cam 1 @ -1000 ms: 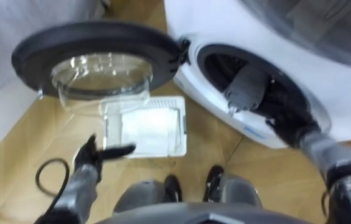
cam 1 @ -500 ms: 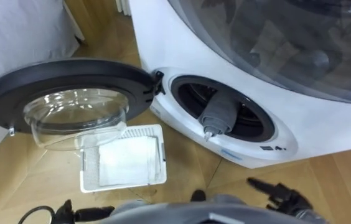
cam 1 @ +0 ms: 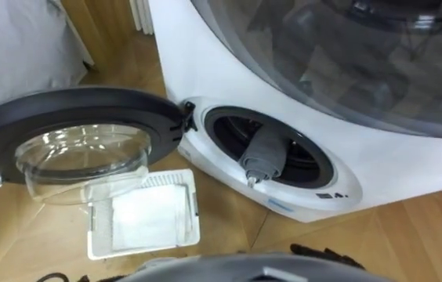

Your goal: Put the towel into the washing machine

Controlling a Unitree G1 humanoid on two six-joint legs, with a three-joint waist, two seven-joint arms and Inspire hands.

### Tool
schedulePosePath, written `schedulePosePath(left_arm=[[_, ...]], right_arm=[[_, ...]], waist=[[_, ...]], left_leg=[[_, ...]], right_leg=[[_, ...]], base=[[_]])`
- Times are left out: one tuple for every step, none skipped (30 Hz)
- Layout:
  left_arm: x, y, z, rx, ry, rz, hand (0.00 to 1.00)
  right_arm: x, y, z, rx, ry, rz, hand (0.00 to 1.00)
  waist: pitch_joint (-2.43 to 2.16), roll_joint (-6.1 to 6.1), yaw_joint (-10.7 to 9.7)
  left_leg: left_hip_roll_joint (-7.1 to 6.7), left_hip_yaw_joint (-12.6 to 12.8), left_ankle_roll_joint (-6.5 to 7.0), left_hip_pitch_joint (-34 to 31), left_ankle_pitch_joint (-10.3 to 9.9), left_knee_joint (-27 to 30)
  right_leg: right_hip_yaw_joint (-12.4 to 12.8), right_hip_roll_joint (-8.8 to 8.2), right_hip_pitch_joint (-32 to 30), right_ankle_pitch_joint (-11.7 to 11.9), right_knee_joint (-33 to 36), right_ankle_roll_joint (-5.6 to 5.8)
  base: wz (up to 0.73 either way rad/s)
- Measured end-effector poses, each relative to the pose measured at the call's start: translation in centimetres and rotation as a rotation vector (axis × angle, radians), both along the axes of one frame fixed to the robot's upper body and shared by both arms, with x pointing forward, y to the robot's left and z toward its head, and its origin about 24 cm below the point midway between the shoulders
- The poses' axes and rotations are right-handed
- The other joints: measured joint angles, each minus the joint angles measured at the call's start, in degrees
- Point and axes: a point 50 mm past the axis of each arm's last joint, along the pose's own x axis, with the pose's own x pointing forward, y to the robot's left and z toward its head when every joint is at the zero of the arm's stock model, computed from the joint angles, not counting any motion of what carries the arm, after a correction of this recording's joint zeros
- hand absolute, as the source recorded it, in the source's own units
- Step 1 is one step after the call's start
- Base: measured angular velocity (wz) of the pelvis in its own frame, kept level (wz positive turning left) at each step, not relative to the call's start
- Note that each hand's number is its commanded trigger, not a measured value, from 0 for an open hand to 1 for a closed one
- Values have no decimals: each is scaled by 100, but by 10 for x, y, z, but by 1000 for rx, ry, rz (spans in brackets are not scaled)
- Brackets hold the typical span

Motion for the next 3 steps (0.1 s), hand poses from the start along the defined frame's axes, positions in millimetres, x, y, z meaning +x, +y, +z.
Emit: schedulePosePath(left_arm=[[0, 0, 0, 2, 3, 0, 0], [-1, 0, 0, 0, 12, 2, 0], [-2, 0, 0, -1, 18, -1, 0]], right_arm=[[-1, 0, 0, 2, 4, -3, 0], [-1, 0, 0, 2, 5, -4, 0], [-1, 0, 0, 1, 5, -1, 0]], waist=[[2, -7, -2], [1, -3, -7], [-1, 3, -3]], left_leg=[[4, 0, -2, 19, -1, -1], [6, -1, -2, 38, -1, -1], [9, -14, -2, 39, -1, -1]], right_leg=[[8, 6, 15, 0, -8, 0], [47, 15, 22, 0, -9, 0], [55, 20, 22, 0, -9, 0]], base=[[-9], [-12], [-9]])
